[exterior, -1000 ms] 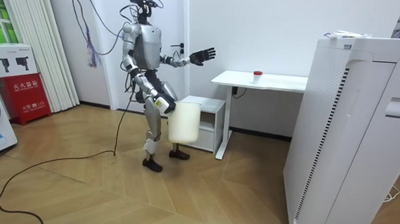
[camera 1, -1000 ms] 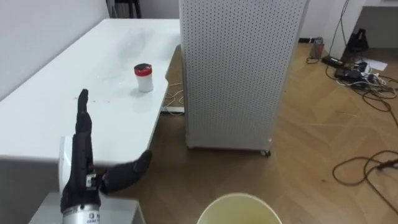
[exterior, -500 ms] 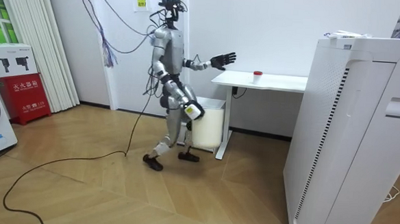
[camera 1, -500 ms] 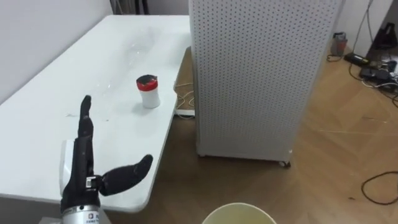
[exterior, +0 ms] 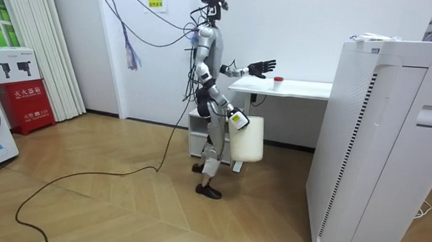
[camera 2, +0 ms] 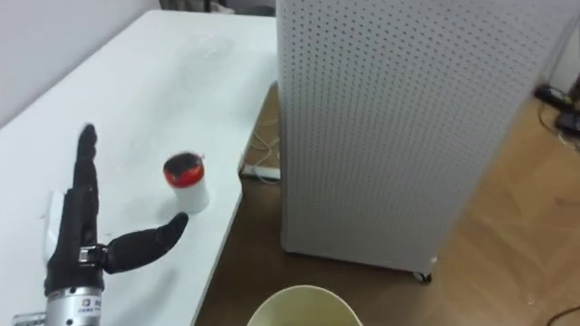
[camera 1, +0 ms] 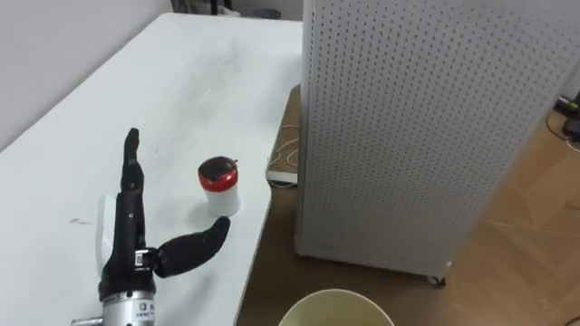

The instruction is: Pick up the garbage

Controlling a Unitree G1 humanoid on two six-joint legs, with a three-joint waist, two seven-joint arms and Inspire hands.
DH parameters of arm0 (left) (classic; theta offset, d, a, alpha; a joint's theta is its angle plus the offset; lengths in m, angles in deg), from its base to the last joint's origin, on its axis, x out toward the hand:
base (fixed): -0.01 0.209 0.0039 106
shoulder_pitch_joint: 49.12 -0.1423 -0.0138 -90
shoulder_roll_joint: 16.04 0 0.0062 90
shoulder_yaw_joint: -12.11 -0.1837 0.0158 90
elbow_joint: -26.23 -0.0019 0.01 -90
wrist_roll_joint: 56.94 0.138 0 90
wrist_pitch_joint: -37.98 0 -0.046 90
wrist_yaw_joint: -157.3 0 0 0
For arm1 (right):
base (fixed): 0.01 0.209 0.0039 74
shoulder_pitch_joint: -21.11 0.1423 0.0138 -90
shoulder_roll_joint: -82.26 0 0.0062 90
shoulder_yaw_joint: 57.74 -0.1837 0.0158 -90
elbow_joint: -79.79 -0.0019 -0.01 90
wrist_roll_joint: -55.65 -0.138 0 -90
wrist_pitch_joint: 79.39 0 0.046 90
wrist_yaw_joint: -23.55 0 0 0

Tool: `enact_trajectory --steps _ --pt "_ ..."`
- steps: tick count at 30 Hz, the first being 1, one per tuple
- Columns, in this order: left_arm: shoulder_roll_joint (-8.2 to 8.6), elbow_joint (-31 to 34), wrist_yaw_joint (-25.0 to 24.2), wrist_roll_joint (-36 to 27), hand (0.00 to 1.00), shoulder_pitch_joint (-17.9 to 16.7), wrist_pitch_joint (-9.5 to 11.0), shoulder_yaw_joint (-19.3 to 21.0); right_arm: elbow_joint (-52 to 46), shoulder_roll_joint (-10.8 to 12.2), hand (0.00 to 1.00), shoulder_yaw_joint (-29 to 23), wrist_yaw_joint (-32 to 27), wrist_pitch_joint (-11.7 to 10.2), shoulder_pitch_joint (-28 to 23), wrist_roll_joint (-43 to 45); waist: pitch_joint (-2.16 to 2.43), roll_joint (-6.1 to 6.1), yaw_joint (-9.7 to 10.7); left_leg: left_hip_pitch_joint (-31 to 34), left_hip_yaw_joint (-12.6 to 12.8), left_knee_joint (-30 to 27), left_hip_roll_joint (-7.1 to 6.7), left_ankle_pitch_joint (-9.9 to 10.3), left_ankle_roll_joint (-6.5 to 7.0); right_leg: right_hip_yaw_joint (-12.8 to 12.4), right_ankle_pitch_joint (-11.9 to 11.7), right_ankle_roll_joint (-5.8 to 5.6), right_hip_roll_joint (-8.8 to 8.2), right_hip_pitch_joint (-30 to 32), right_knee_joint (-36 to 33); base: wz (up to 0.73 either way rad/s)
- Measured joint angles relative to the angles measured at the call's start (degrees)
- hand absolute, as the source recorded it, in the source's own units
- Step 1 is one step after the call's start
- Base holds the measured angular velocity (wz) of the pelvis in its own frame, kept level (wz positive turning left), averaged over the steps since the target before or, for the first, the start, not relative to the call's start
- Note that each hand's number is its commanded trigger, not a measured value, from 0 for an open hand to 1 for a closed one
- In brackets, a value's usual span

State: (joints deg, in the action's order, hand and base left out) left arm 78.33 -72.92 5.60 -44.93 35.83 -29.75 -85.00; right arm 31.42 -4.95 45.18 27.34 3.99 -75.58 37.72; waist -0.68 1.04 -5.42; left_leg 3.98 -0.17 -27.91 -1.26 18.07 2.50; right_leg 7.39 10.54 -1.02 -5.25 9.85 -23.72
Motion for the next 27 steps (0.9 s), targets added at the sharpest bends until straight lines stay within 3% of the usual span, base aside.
enact_trajectory --steps 1,2,3,4,5,9,17,21,24,27 --pt "-0.18 -0.01 -0.03 0.02 0.0 -0.1 -0.04 0.08 0.05 0.03 1.0 0.03 0.04 -0.01 0.11 -0.05 -0.29 0.44 0.15 0.89 0.1 -1.04 0.5 0.28 -0.92 -1.31 -0.05 -0.04 0.21 -1.05 1.12 0.38" --pt "-0.21 0.1 -0.21 0.01 0.0 -0.08 -0.07 -0.09 0.06 -0.06 1.0 -0.11 0.08 -0.15 0.07 -0.38 -0.35 0.69 0.76 2.83 -0.21 1.23 0.62 -0.24 -1.91 -4.51 -0.17 -0.24 0.72 -2.18 2.47 0.61" --pt "-0.13 0.38 -0.27 0.03 0.0 0.56 -0.08 -0.71 0.07 -0.53 1.0 -0.37 0.04 -0.23 0.12 -1.36 -0.37 0.73 0.85 5.8 -0.05 4.84 0.88 -2.58 -1.43 -6.1 -0.07 -0.42 1.19 -2.15 3.01 0.53" --pt "-0.24 0.43 -0.27 0.03 0.0 0.72 -0.1 -0.91 0.36 -0.56 1.0 -0.46 -0.1 -0.2 0.21 -1.75 -0.45 1.27 0.59 6.45 1.08 4.19 1.27 -4.09 -0.4 -6.45 0.21 -0.89 1.11 -2.06 3.09 0.14" --pt "-0.27 0.42 0.05 0.01 0.0 0.16 -0.22 -0.95 0.32 -0.51 1.0 0.01 -0.07 -0.14 0.28 -1.89 -0.31 1.6 -0.27 5.62 2.52 4.56 1.55 -4.43 -0.38 -5.83 0.1 -1.28 1.13 -2.43 3.8 -0.12" --pt "-0.64 0.89 -0.03 -0.02 0.0 -0.12 -0.59 -0.85 -0.31 -0.42 1.0 1.29 1.43 -0.22 0.47 -1.9 -0.16 1.71 -1.17 2.09 2.82 7.54 1.23 -4.42 -0.38 -1.86 -0.87 -1.56 1.12 -6.36 8.48 -0.22" --pt "-0.41 2.72 -2.09 -0.14 0.0 -1.5 -0.6 -1.25 -0.57 0.66 1.0 1.64 2.71 -0.24 0.42 -1.77 -0.07 1.82 0.42 -1.97 2.88 10.79 1.48 -4.42 -0.38 -0.71 -0.93 -1.57 1.55 -9.56 10.51 -0.01" --pt "-0.11 2.72 -2.77 -0.19 0.0 -1.56 -0.73 -1.34 -0.57 0.78 1.0 1.59 2.66 -0.23 0.4 -0.8 0.01 1.96 0.78 -2.63 3.09 11.41 1.46 -4.42 -0.38 0.72 -1.01 -1.44 1.38 -10.1 11.03 -0.02" --pt "0.12 2.71 -3.05 -0.21 0.0 -1.58 -0.78 -1.48 -0.57 1.26 1.0 1.59 2.73 -0.23 0.4 0.34 0.28 2.25 0.78 -2.87 3.1 11.62 1.51 -4.42 -0.38 0.87 -1.11 -1.29 1.42 -10.22 11.02 0.0" --pt "0.18 2.6 -3.83 -0.77 0.0 -1.81 -1.07 -1.99 -0.57 1.49 1.0 1.58 2.79 -0.21 0.4 0.73 0.28 2.25 1.02 -3.73 3.15 12.17 1.49 -4.42 -0.38 0.93 -1.12 -1.27 1.4 -10.91 11.04 0.0"
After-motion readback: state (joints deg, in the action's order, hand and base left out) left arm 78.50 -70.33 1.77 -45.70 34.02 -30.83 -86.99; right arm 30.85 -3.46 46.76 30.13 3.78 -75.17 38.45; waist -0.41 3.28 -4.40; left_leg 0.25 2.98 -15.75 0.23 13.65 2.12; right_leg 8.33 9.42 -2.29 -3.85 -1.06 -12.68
